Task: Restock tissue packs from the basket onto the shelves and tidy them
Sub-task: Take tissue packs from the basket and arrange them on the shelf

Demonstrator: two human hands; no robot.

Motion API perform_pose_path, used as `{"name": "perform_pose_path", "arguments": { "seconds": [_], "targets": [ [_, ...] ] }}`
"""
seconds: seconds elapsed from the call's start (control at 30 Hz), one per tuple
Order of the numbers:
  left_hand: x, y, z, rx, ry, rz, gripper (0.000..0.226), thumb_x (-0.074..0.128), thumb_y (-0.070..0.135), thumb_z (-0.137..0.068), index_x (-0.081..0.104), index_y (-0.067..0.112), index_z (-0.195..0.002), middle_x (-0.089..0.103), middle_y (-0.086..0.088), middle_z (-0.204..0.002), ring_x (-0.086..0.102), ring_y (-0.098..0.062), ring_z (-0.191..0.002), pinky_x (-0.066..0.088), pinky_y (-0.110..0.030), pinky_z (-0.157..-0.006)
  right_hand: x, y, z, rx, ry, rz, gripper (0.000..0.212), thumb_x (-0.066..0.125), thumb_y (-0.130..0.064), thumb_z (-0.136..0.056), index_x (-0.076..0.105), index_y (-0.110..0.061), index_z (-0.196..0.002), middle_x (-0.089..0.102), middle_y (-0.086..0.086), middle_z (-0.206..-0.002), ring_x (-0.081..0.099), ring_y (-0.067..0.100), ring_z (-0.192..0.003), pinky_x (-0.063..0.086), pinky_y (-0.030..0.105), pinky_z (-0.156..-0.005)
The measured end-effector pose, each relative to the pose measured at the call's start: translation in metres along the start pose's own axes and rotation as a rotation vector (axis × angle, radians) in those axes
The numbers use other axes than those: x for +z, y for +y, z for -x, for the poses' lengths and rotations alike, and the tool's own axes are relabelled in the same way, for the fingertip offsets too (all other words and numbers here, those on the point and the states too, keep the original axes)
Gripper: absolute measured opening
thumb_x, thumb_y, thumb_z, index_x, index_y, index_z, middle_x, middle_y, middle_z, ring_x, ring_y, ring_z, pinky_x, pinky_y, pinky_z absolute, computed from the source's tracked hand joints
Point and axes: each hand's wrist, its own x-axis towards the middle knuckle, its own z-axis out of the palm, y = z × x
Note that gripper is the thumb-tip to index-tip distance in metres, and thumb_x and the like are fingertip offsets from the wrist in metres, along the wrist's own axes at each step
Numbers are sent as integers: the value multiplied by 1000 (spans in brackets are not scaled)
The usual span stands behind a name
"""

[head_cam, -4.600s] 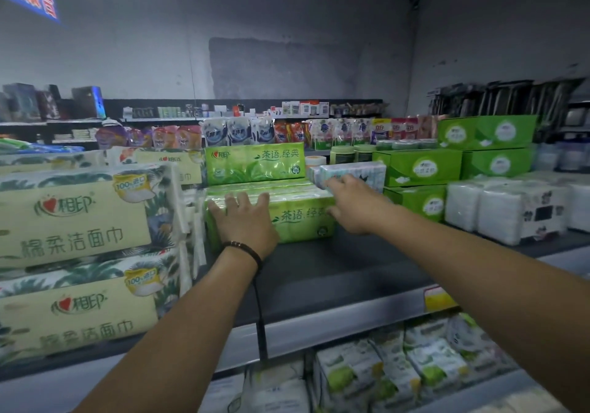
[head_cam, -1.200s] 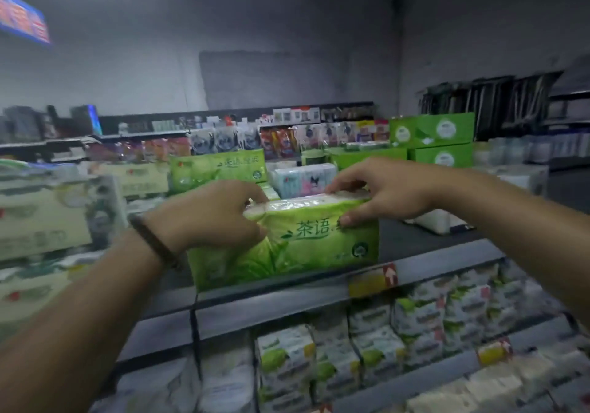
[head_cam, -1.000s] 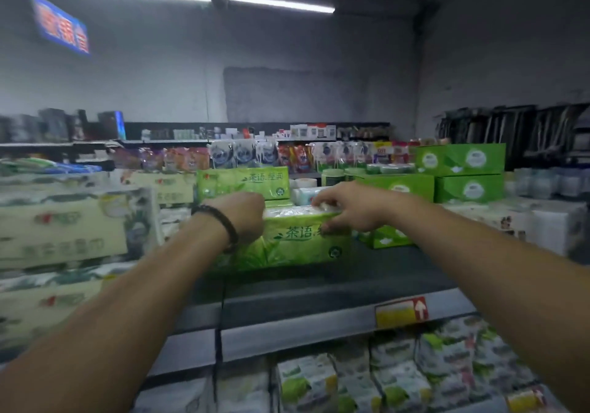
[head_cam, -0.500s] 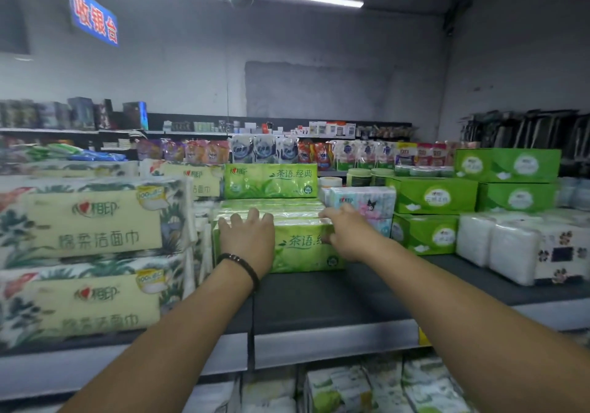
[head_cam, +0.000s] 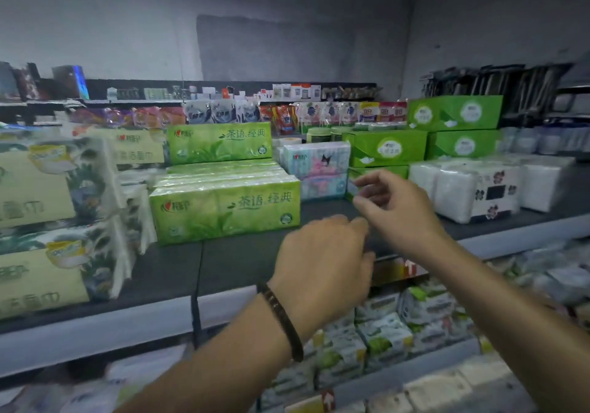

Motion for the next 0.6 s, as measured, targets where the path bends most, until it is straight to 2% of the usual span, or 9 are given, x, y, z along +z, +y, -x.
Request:
{"name": "perform_pose_path", "arguments": {
  "seconds": [0.1, 0.17, 0.27, 0.33, 0.4, 0.47, 0.53, 0.57, 0.6],
  "targets": [
    [34, 54, 20, 151, -235, 218, 22, 53, 53, -96, 57, 32, -101, 67, 6, -92, 64, -22, -82, 59, -41, -68, -40, 30, 64, 0, 201, -92, 13, 71, -16, -99, 70, -29, -99, 68, -9, -81, 66, 8, -76, 56, 30, -68],
    [71, 86, 35, 244, -429, 364, 23, 53, 57, -97, 58, 34, -100, 69, 8, -91, 65, -17, -81, 60, -39, -67, -58, 59, 114, 14, 308, -114, 11, 69, -11, -101, 69, -22, -99, 66, -5, -78, 63, 12, -67, 54, 31, -59],
    [156, 126, 67, 296, -699, 496, 26, 51, 56, -101, 59, 32, -93, 65, 5, -79, 62, -13, -69, 57, -38, -60, -69, 122, 197, 137, 328, -52, 7, 65, -14, -103, 66, -13, -97, 64, -5, -74, 61, 18, -65, 51, 36, -60],
    [225, 148, 99, 300, -811, 491, 29, 50, 56, -100, 57, 30, -89, 57, 5, -73, 56, -12, -67, 53, -35, -62, -61, 186, 262, 340, 239, 47, 12, 64, -22, -105, 65, -18, -93, 62, 2, -73, 60, 23, -65, 49, 40, -59],
    [297, 164, 141, 290, -984, 486, 26, 52, 52, -101, 57, 29, -91, 51, 4, -69, 48, -14, -65, 44, -32, -65, -45, 258, 339, 610, 66, 126, 21, 61, -33, -106, 61, -26, -86, 59, 0, -69, 58, 21, -62, 51, 46, -60],
    [368, 179, 187, 308, -1168, 436, 33, 51, 47, -103, 62, 19, -91, 58, -4, -74, 50, -21, -68, 46, -35, -68, -27, 325, 421, 876, -100, 163, 21, 61, -36, -101, 60, -29, -81, 67, -3, -74, 67, 22, -71, 55, 48, -71],
    [428, 191, 235, 308, -1338, 420, 37, 50, 46, -103, 64, 13, -93, 68, -10, -89, 64, -30, -81, 55, -43, -76, -12, 364, 500, 1085, -226, 170, 15, 64, -30, -98, 66, -30, -83, 75, -4, -93, 72, 21, -93, 52, 32, -83],
    [456, 197, 258, 313, -1400, 408, 35, 51, 45, -103, 66, 13, -100, 71, -12, -100, 68, -33, -94, 56, -43, -83, -5, 380, 544, 1170, -289, 189, 10, 67, -24, -98, 72, -31, -91, 72, -7, -101, 68, 14, -101, 45, 23, -84],
    [480, 202, 282, 313, -1476, 361, 35, 52, 42, -103, 66, 11, -111, 71, -15, -112, 67, -35, -107, 54, -41, -89, 4, 396, 586, 1256, -336, 197, 9, 71, -20, -98, 77, -22, -104, 70, -8, -107, 65, 11, -107, 40, 16, -83]
  ]
}}
